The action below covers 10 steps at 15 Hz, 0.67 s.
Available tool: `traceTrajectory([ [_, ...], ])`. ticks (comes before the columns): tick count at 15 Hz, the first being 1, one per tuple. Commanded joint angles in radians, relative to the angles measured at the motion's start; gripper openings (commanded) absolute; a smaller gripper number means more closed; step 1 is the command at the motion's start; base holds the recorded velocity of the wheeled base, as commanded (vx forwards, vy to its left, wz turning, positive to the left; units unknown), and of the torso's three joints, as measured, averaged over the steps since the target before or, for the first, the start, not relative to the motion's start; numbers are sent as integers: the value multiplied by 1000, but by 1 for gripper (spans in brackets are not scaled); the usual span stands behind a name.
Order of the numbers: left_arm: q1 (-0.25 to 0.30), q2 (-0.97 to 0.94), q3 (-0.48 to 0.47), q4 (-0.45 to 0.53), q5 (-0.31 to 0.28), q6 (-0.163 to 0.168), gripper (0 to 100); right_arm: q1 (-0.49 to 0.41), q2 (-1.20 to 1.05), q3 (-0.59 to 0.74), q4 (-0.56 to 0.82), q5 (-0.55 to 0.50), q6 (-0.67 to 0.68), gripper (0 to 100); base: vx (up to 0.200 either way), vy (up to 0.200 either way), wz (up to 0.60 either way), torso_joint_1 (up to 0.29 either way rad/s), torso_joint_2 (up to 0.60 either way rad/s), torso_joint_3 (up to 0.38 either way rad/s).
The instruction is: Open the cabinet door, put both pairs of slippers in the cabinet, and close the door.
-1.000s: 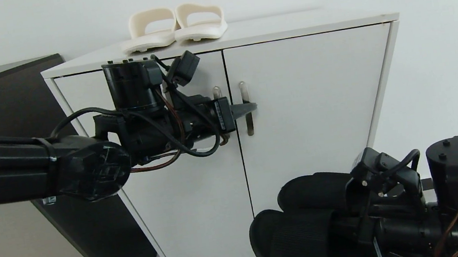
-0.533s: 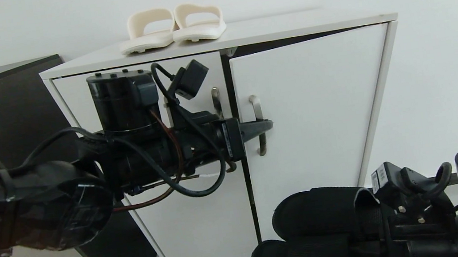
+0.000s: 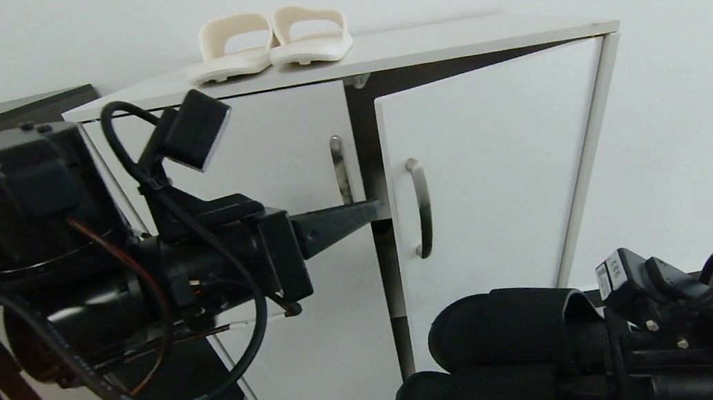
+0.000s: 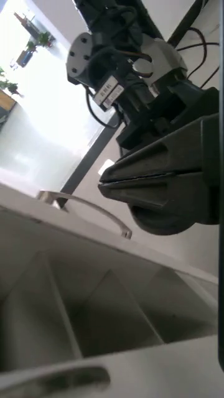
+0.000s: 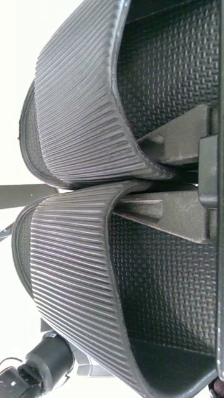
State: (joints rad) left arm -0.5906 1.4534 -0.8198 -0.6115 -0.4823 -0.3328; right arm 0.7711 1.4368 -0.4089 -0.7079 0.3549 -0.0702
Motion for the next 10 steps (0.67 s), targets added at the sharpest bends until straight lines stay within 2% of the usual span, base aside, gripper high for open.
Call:
traceTrajectory([
  [1,37,13,-36,-4,4,-2,0,2,-9,-2,-1,1,0,0,0,0,0,0,0,0],
  [4,61,171,-150,-4,8,-2,0,2,-16,-13,7,-5,1,0,0,0,0,0,0,0],
  [7,68,236,-185,-4,8,-2,0,2,-44,-48,88,-47,1,0,0,0,0,0,0,0],
  [8,68,272,-199,-34,8,0,0,34,-82,-113,261,-103,7,0,0,0,0,0,0,0],
  [10,68,305,-199,-102,8,-2,0,62,-107,-165,398,-125,10,0,0,0,0,0,0,0],
])
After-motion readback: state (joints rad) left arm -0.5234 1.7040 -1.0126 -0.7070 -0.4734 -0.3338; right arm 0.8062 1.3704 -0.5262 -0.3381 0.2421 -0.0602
